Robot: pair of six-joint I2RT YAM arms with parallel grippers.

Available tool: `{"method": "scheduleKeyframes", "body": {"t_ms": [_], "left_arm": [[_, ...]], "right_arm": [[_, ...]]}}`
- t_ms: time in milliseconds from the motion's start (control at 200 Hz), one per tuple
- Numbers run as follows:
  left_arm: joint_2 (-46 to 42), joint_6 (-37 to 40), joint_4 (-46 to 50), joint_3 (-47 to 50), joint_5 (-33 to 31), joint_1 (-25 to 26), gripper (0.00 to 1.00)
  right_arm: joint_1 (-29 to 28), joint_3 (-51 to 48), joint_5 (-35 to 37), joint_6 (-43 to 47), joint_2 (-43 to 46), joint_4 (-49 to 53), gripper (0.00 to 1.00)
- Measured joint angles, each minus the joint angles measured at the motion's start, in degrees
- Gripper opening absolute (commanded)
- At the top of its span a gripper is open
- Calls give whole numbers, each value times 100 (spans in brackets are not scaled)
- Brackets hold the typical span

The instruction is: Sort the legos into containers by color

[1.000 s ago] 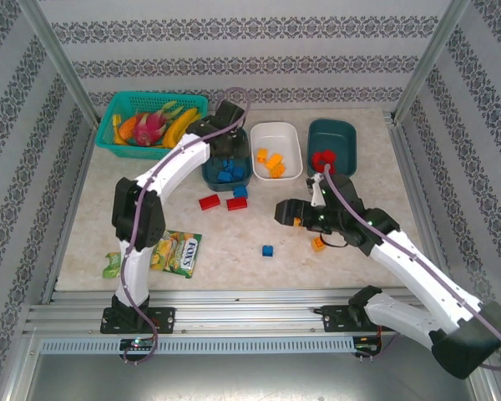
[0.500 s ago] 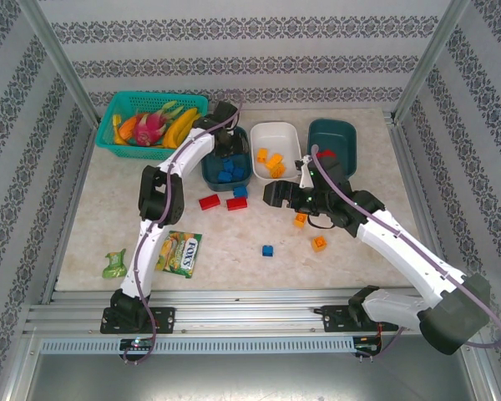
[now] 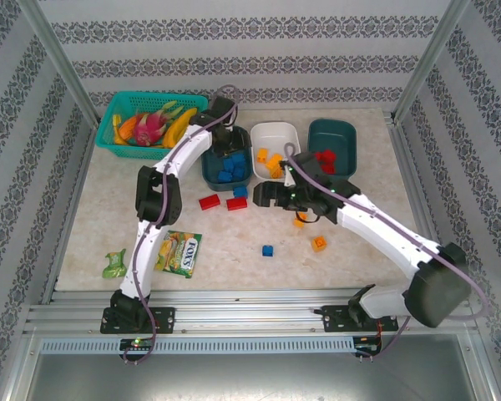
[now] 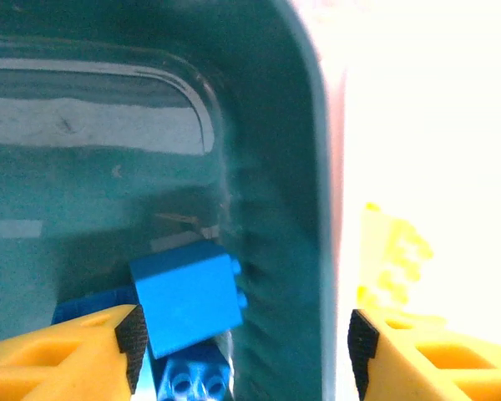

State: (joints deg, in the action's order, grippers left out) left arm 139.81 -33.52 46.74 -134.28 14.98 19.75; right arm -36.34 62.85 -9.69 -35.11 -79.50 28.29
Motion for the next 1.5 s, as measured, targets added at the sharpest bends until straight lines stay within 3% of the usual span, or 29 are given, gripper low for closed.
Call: {"method": "scheduleKeyframes", "body": {"t_ms": [90, 290, 480, 650, 959, 1209, 1399, 1504], "left_arm": [[-682, -46, -98, 603, 4, -9, 73], [-3434, -361, -846, 3394, 83, -153, 82], [-5851, -739, -1281, 6026, 98, -291, 83], [-7270, -1073, -1150, 7521, 63, -295, 84], [-8537, -1329, -693, 7991, -216, -295, 84], [-8620, -1379, -599, 8039, -238, -295, 84], [-8614, -1394, -599, 8065, -234, -295, 83], [-8594, -1392, -601, 8113, -192, -295, 83]], "right_arm": [[-297, 197, 337, 170, -483, 61, 98], [-809, 1010, 887, 409, -2015, 52, 98], [-960, 1716, 1233, 400, -2975, 66, 98], [-968, 2065, 1427, 380, -3515, 94, 98], [-964, 2411, 1565, 380, -4092, 247, 90], [-881, 2741, 1633, 343, -4332, 308, 79], [-813, 2857, 1613, 334, -4457, 332, 61], [-813, 2868, 1609, 339, -4452, 323, 60]]}}
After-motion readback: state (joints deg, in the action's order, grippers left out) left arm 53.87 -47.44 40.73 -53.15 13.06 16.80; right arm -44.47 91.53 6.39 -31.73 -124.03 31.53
